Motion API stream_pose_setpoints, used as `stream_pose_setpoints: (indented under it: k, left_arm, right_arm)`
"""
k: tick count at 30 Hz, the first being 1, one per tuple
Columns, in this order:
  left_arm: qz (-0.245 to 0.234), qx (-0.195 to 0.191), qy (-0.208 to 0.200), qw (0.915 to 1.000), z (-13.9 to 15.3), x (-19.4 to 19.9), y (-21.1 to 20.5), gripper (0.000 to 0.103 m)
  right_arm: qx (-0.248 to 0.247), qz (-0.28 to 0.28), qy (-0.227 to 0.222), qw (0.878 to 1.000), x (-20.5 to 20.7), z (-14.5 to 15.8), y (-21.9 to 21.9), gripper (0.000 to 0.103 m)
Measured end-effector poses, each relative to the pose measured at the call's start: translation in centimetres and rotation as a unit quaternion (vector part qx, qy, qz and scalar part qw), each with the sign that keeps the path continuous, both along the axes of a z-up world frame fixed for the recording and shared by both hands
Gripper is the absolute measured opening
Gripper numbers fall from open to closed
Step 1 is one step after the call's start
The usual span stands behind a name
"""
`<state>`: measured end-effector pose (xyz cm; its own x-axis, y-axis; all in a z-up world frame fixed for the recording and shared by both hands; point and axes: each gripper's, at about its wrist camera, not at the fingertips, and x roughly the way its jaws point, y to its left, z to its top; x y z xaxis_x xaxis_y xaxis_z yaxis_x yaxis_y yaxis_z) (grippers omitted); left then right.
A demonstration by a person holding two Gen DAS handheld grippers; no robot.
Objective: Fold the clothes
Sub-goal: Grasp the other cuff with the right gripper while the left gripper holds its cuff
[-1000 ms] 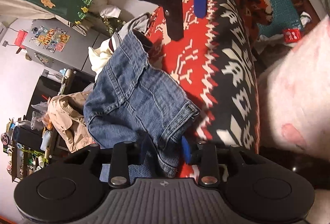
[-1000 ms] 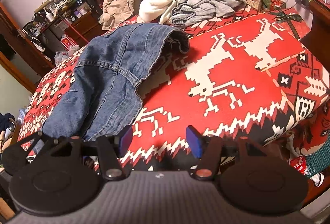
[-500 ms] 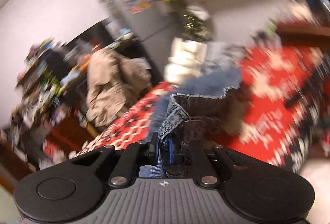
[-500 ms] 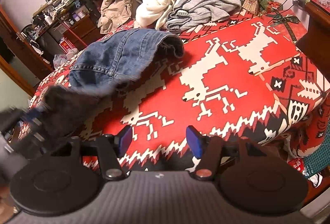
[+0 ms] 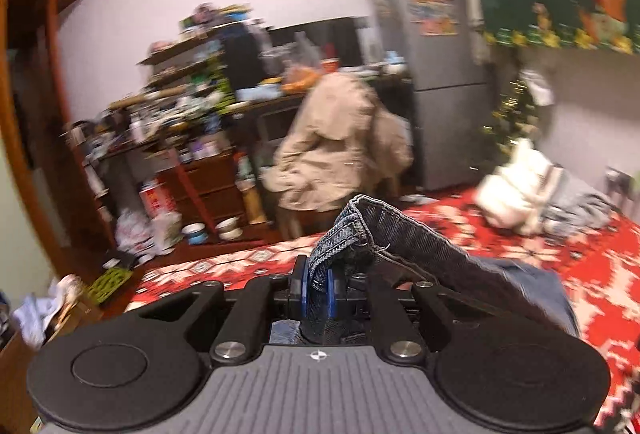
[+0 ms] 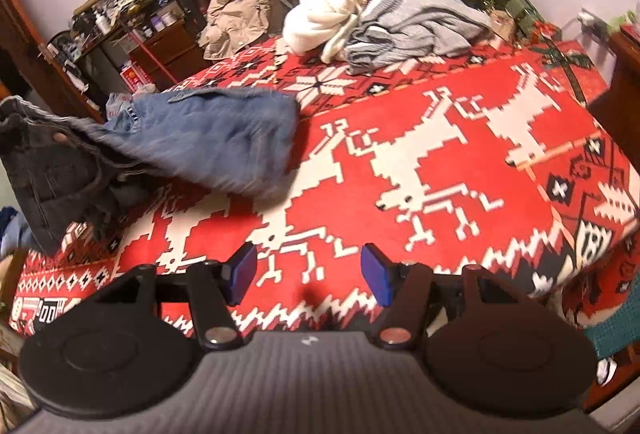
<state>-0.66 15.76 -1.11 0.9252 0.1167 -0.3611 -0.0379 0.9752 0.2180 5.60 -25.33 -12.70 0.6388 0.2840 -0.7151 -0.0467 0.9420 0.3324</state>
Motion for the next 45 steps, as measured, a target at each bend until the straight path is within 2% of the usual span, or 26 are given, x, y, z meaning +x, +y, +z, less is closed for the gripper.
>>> stream_pose_setpoints:
  k: [5, 9, 11, 12, 17, 21, 23, 24, 25, 28, 33, 38, 39, 40, 41, 42, 45]
  left_arm:
    - [0.025, -0.019, 0.018, 0.9993, -0.6, 0.5, 2.7, 0.008]
    - [0.027, -0.021, 0.023, 0.9992, -1.0, 0.4, 3.2, 0.009]
    - [0.027, -0.022, 0.025, 0.9991, -1.2, 0.3, 3.2, 0.009]
    - [0.027, -0.023, 0.025, 0.9990, -1.3, 0.3, 3.3, 0.009]
    - [0.029, -0.033, 0.031, 0.9986, -1.7, 1.2, 4.1, 0.009]
    - [0.033, -0.041, 0.036, 0.9980, -2.0, 2.0, 4.8, 0.009]
    - [0.035, -0.044, 0.039, 0.9977, -2.1, 2.4, 5.0, 0.009]
    - [0.036, -0.044, 0.040, 0.9976, -2.2, 2.6, 5.1, 0.009]
    - [0.037, -0.044, 0.041, 0.9975, -2.3, 2.8, 5.1, 0.009]
    - [0.038, -0.044, 0.043, 0.9974, -2.4, 3.2, 5.2, 0.009]
    - [0.039, -0.045, 0.045, 0.9972, -2.5, 3.4, 5.3, 0.009]
    - [0.039, -0.045, 0.045, 0.9972, -2.3, 3.2, 5.4, 0.009]
    - [0.037, -0.044, 0.045, 0.9973, -2.3, 3.2, 5.3, 0.009]
    - [0.036, -0.043, 0.045, 0.9974, -2.3, 3.1, 5.3, 0.009]
    - [0.035, -0.041, 0.045, 0.9975, -2.3, 3.0, 5.2, 0.009]
    - [0.033, -0.040, 0.044, 0.9977, -2.3, 2.9, 5.1, 0.009]
    - [0.026, -0.040, 0.039, 0.9981, -1.7, 2.3, 4.7, 0.008]
  right_arm:
    - [-0.065, 0.057, -0.030, 0.996, 0.6, 0.1, 3.1, 0.060]
    - [-0.106, 0.115, -0.046, 0.987, 1.0, -0.7, 6.2, 0.050]
    - [-0.125, 0.136, -0.054, 0.981, 1.1, -1.2, 7.6, 0.042]
    - [-0.143, 0.145, -0.061, 0.977, 1.1, -1.5, 8.4, 0.037]
    - [-0.262, 0.194, -0.108, 0.939, 1.4, -2.9, 11.9, 0.036]
    - [-0.296, 0.224, -0.139, 0.918, 1.8, -3.5, 13.1, 0.039]
    - [-0.319, 0.228, -0.153, 0.907, 2.1, -3.8, 13.7, 0.048]
    - [-0.325, 0.230, -0.160, 0.903, 2.1, -3.9, 13.9, 0.060]
    - [-0.325, 0.233, -0.167, 0.901, 2.1, -3.9, 14.1, 0.065]
    - [-0.332, 0.239, -0.188, 0.893, 1.9, -4.0, 14.6, 0.065]
    - [-0.374, 0.247, -0.235, 0.863, 1.1, -4.5, 15.9, 0.065]
    - [-0.354, 0.237, -0.270, 0.863, 0.7, -3.4, 16.4, 0.061]
    - [-0.341, 0.238, -0.278, 0.866, 0.6, -2.9, 16.4, 0.053]
    - [-0.325, 0.238, -0.281, 0.871, 0.6, -2.4, 16.4, 0.032]
    - [-0.307, 0.236, -0.279, 0.879, 0.8, -1.9, 16.3, 0.018]
    - [-0.288, 0.230, -0.277, 0.888, 1.1, -1.3, 16.2, 0.011]
    - [-0.224, 0.199, -0.266, 0.916, 2.1, 0.5, 15.2, 0.008]
